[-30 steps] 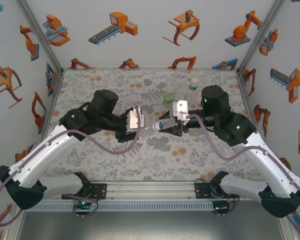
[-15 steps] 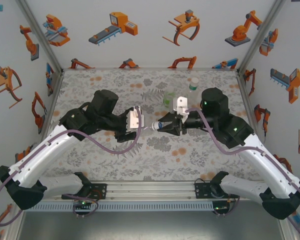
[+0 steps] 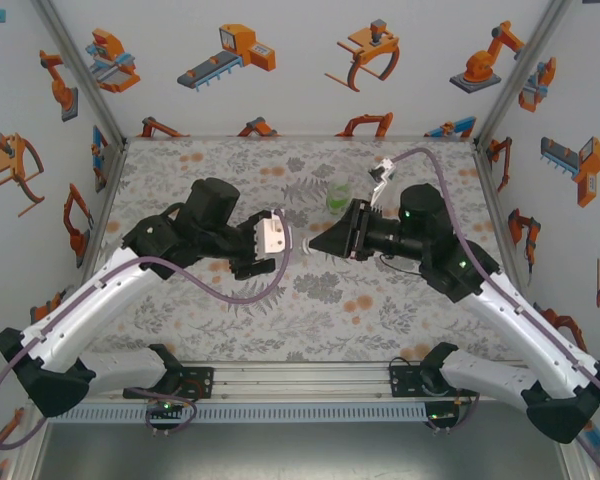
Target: Screw on the bottle caps
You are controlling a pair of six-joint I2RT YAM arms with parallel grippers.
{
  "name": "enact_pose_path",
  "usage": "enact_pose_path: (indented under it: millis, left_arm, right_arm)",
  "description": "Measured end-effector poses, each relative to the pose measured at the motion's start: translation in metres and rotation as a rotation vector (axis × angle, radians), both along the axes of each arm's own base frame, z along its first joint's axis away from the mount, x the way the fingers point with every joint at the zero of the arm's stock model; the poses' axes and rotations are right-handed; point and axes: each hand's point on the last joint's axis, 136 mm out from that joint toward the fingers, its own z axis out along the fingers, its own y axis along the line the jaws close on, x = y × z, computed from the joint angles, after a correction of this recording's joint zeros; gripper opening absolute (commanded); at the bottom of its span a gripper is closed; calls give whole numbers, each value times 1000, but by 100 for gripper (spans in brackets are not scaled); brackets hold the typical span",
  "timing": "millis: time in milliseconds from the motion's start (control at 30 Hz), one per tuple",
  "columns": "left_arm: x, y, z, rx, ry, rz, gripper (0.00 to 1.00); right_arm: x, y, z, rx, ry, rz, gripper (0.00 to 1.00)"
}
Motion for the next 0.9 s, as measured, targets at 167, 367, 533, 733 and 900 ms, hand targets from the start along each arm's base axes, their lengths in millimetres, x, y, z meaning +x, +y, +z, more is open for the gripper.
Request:
enact_pose_path:
  millis: [167,367,533,733,900]
  left_arm:
    - [2,2,-13,49,27,14,1]
    - [2,4,-17,66,35,16,1]
    - [2,1,-13,45,28,4,1]
    - [1,-7,-1,-11,3,-22,1]
    - [-2,-5,7,-34,-11,-27,1]
  right_arm:
    - [6,-2,-28,6,335,-122,9]
    - [6,-2,-37,11,447,-166,27]
    - [6,-2,-28,-15,410,-150,46]
    - [6,-10,5,-39,222,-128,76]
    - [3,-23,30,-73,23,-106,72]
